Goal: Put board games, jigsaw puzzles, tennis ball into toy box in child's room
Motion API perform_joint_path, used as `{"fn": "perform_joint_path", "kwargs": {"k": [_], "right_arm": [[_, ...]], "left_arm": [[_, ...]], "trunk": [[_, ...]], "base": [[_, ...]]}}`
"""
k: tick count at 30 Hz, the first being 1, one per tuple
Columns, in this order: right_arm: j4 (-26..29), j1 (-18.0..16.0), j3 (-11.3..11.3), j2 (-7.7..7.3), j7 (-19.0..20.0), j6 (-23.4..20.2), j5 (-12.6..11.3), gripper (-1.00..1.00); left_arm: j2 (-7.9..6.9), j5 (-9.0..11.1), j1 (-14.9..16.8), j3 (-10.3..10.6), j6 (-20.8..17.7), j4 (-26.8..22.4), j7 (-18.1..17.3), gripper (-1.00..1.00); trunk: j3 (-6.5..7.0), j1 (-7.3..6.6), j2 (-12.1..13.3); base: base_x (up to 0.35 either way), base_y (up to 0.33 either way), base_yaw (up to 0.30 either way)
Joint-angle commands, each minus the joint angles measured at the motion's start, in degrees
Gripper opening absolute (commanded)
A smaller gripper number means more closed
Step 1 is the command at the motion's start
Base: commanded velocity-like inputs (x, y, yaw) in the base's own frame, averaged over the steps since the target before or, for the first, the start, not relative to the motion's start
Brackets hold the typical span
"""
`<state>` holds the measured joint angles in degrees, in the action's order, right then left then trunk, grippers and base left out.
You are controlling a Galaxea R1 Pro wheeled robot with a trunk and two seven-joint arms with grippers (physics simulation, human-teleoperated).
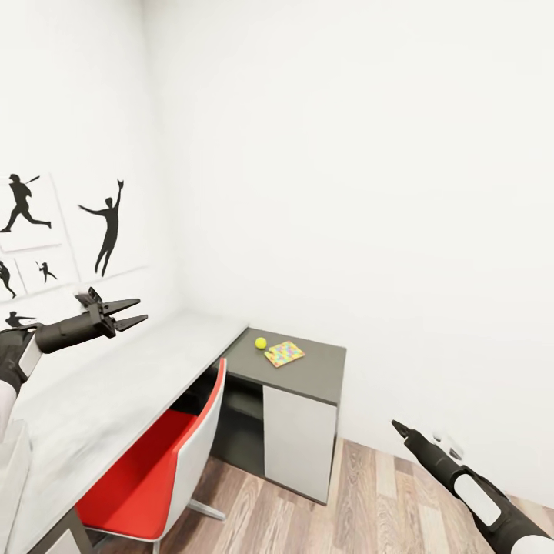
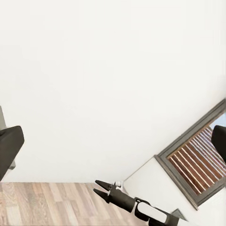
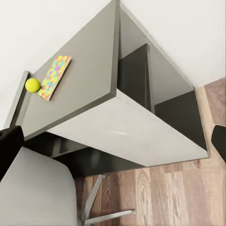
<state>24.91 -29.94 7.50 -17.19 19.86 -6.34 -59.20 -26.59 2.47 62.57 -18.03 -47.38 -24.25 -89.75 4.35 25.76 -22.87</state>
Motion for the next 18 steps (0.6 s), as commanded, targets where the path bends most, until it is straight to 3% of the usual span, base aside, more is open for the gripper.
{"fn": "perform_joint_path", "kwargs": {"k": [1,13,18], "right_arm": [[0.0,0.0,0.2,-0.04,0.1,-0.2,-0.6,1.00],[-0.1,0.0,0.2,-0.04,-0.1,1.2,-0.6,1.00],[-0.1,0.0,0.3,-0.04,0.0,1.6,-0.7,1.00]], "left_arm": [[-0.02,-0.1,0.0,-0.1,-0.6,0.0,-0.3,1.00],[0.04,-0.1,0.0,0.0,-0.6,0.0,-0.3,1.00],[0.05,-0.1,0.0,0.0,-0.6,0.0,-0.3,1.00]], "trunk": [[-0.09,0.02,0.0],[-0.79,0.02,0.0],[-1.02,0.02,0.0]], "base": [[0.000,-0.003,-0.200],[0.000,-0.001,-0.202],[0.035,0.000,-0.063]]}}
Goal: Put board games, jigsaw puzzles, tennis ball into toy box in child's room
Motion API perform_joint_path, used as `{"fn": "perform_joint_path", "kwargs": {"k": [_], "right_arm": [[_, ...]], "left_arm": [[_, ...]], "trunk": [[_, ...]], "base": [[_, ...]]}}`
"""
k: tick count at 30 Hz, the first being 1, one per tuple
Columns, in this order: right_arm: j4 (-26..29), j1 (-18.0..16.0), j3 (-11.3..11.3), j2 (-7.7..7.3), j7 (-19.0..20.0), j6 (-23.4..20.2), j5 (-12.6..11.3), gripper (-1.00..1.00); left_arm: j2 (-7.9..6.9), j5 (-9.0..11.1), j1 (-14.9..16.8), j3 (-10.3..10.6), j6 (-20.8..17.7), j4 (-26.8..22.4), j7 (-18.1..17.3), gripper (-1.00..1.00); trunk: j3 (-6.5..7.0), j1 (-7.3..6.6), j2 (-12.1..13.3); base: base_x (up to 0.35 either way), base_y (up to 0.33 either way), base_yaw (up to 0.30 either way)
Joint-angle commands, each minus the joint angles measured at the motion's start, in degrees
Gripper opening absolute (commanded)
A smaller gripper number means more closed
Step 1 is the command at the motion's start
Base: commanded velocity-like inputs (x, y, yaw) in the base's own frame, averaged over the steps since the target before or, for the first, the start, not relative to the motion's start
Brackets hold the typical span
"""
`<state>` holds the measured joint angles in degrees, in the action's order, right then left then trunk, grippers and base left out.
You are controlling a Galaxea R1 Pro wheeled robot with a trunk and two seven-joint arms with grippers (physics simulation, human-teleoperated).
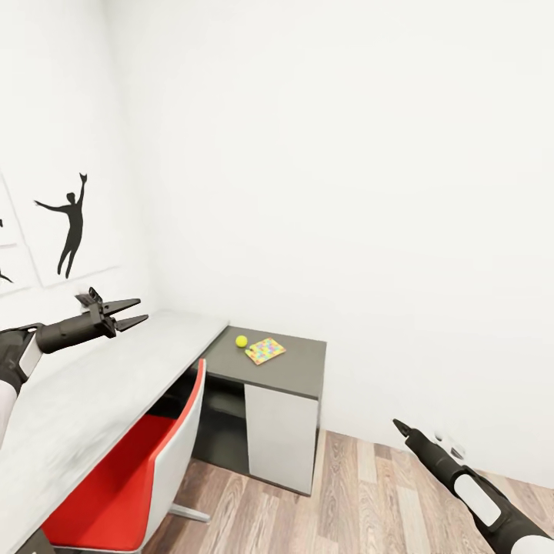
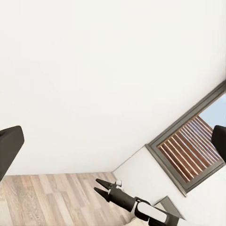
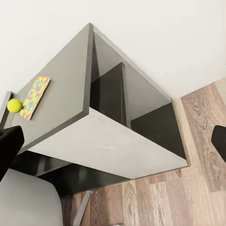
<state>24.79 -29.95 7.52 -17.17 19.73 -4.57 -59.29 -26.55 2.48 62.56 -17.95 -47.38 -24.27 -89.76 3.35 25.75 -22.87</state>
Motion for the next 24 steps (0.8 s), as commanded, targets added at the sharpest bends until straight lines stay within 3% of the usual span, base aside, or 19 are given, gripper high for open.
{"fn": "perform_joint_path", "kwargs": {"k": [1,8,24], "right_arm": [[0.0,0.0,0.3,-0.05,0.1,-0.2,-0.6,1.00],[0.0,0.0,0.3,-0.02,0.2,-0.1,-0.6,1.00],[0.0,0.0,0.2,0.09,-0.2,0.0,-0.7,1.00]], "left_arm": [[0.00,-0.1,0.0,-0.1,-0.6,0.0,-0.2,1.00],[-0.01,-0.1,0.0,-0.2,-0.6,0.0,-0.2,1.00],[-0.09,-0.1,0.0,-0.2,-0.6,-0.2,-0.2,1.00]], "trunk": [[-0.06,0.03,0.0],[-0.15,0.03,0.0],[-0.02,0.03,0.0]], "base": [[0.092,0.000,-0.023],[0.130,0.000,-0.112],[0.058,0.000,-0.262]]}}
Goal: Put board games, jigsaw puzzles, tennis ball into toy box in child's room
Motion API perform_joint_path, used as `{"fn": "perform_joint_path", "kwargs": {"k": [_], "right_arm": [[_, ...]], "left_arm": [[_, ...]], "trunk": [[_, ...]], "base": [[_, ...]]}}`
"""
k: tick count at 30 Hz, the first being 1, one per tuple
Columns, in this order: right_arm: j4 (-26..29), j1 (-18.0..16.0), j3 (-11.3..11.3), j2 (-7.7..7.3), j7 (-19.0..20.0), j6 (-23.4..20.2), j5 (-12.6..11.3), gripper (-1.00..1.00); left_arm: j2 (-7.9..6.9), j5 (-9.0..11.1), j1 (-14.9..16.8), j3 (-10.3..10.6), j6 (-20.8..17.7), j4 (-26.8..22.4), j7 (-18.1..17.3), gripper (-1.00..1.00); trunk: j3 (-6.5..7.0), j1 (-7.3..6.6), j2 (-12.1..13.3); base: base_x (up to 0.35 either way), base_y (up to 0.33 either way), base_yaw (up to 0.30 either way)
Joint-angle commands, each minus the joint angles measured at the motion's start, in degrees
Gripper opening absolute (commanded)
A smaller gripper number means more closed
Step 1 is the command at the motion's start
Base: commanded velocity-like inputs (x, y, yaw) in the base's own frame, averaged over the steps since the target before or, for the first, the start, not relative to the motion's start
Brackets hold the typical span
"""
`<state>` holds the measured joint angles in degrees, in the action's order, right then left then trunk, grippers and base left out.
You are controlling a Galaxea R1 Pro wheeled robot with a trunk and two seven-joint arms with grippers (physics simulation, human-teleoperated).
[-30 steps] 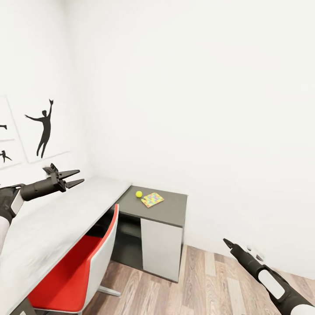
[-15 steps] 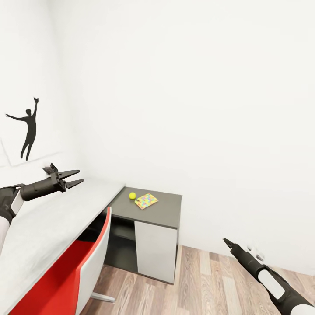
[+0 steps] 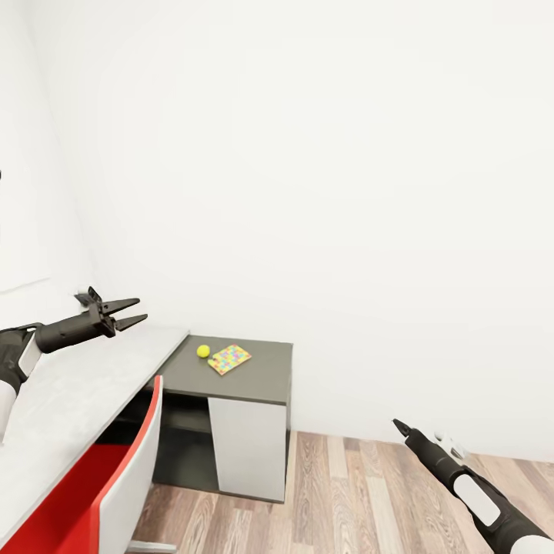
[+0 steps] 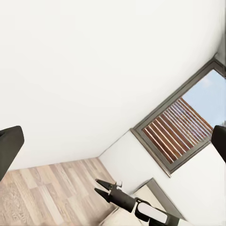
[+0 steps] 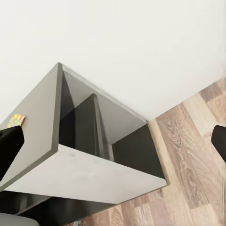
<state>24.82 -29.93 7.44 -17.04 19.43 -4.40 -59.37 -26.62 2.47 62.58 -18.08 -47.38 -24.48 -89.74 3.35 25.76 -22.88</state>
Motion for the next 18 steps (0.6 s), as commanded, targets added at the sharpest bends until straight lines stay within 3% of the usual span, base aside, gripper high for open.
{"fn": "perform_joint_path", "kwargs": {"k": [1,9,18], "right_arm": [[0.0,0.0,0.2,-0.03,0.1,-0.2,-0.6,1.00],[0.0,0.0,0.2,-0.22,0.0,-0.3,-0.7,1.00],[0.0,0.0,0.2,-0.06,0.0,-0.3,-0.7,1.00]], "left_arm": [[-0.01,-0.1,0.0,0.0,-0.6,0.0,-0.3,1.00],[0.06,-0.1,0.0,0.0,-0.6,0.0,-0.3,1.00],[0.14,-0.3,0.0,0.2,-0.8,0.0,-0.3,1.00]], "trunk": [[0.00,0.02,0.0],[0.05,0.02,0.0],[0.05,0.02,0.0]], "base": [[0.004,0.000,-0.260],[0.024,-0.011,-0.078],[0.163,-0.153,-0.004]]}}
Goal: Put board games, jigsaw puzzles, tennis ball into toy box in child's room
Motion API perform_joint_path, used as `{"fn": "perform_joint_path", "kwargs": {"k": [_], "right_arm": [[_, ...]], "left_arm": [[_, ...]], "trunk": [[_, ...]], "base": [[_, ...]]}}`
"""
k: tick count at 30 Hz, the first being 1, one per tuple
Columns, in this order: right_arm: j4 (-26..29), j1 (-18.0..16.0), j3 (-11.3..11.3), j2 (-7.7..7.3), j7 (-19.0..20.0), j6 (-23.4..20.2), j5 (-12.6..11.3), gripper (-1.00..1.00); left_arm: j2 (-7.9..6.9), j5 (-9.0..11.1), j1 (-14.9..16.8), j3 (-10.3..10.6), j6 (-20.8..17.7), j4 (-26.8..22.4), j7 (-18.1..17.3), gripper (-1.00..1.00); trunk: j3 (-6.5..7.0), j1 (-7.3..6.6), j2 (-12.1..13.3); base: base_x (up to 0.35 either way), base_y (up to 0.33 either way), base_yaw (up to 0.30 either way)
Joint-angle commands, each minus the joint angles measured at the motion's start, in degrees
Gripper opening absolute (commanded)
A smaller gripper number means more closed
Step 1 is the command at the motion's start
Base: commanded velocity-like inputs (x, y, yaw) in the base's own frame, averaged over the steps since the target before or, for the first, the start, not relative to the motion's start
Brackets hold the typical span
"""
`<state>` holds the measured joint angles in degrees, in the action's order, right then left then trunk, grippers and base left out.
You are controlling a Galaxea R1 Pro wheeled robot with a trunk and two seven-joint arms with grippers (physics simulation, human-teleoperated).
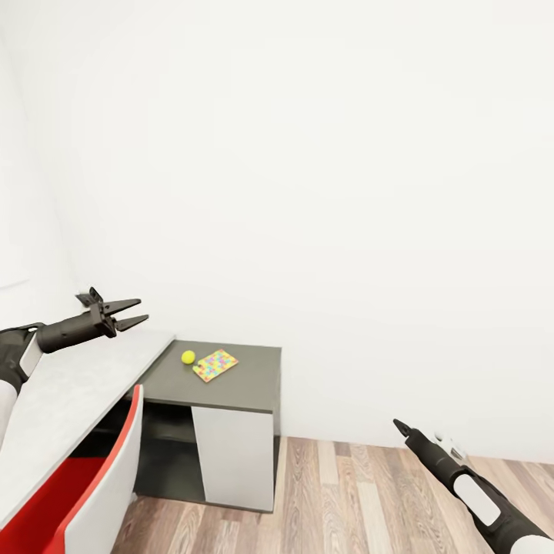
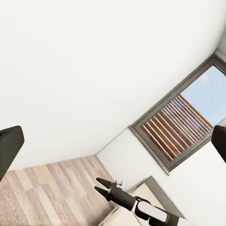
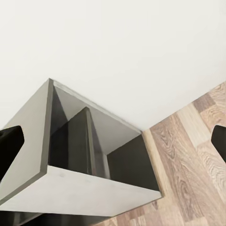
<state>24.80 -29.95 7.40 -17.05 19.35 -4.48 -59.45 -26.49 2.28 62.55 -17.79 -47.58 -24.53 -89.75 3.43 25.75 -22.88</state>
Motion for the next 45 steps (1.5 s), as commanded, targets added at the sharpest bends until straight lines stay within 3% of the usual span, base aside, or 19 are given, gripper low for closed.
{"fn": "perform_joint_path", "kwargs": {"k": [1,7,9,15,17,24,30,33,38,45], "right_arm": [[0.0,0.0,0.2,-0.03,0.1,-0.1,-0.6,1.00],[0.0,0.0,0.3,0.07,0.0,0.0,-0.4,1.00],[0.0,0.0,0.3,0.10,0.0,0.0,-0.3,1.00],[0.1,0.0,0.4,0.17,-0.1,0.0,-0.2,1.00],[0.1,0.0,0.4,0.20,-0.1,0.2,-0.2,1.00],[0.1,0.0,1.0,0.26,-0.3,5.0,-0.1,1.00],[0.1,0.0,1.2,0.27,-0.3,5.8,0.0,1.00],[0.1,0.0,1.2,0.27,-0.3,6.1,0.0,1.00],[0.1,0.0,1.3,0.27,-0.3,6.2,0.1,1.00],[0.1,0.0,1.3,0.27,-0.3,6.1,0.1,1.00]], "left_arm": [[0.08,-0.3,0.0,-0.1,-0.6,0.0,-0.3,1.00],[1.06,-0.8,0.0,0.2,-0.7,0.0,-0.3,1.00],[1.85,-0.9,0.0,0.6,-0.7,0.0,2.6,1.00],[5.35,-0.8,0.1,1.2,-0.7,-0.1,17.1,1.00],[6.31,-0.8,0.1,1.2,-0.7,-0.2,20.1,1.00],[12.04,-0.9,0.1,1.3,-0.6,-3.7,34.2,1.00],[15.28,-0.9,0.1,1.4,-0.4,-4.9,41.5,1.00],[17.01,-1.0,0.0,1.4,2.0,-5.0,45.0,1.00],[18.45,-1.0,0.0,1.4,4.3,-5.0,50.5,1.00],[19.01,-0.9,0.0,1.4,5.0,-5.0,54.1,1.00]], "trunk": [[-0.03,0.03,0.0],[-0.03,0.03,0.0],[-0.03,0.03,0.0],[-0.03,0.03,0.0],[-0.03,0.03,0.0],[-0.03,0.03,0.0],[-0.03,0.03,0.0],[-0.03,0.03,0.0],[-0.03,0.03,0.0],[-0.03,0.03,0.0]], "base": [[0.067,-0.064,0.000],[0.027,-0.026,0.000],[0.007,-0.006,0.000],[0.002,-0.002,0.000],[0.000,0.000,0.000],[0.000,0.000,0.000],[0.000,0.000,0.000],[0.000,0.000,0.000],[0.000,0.000,0.000],[0.000,0.000,0.000]]}}
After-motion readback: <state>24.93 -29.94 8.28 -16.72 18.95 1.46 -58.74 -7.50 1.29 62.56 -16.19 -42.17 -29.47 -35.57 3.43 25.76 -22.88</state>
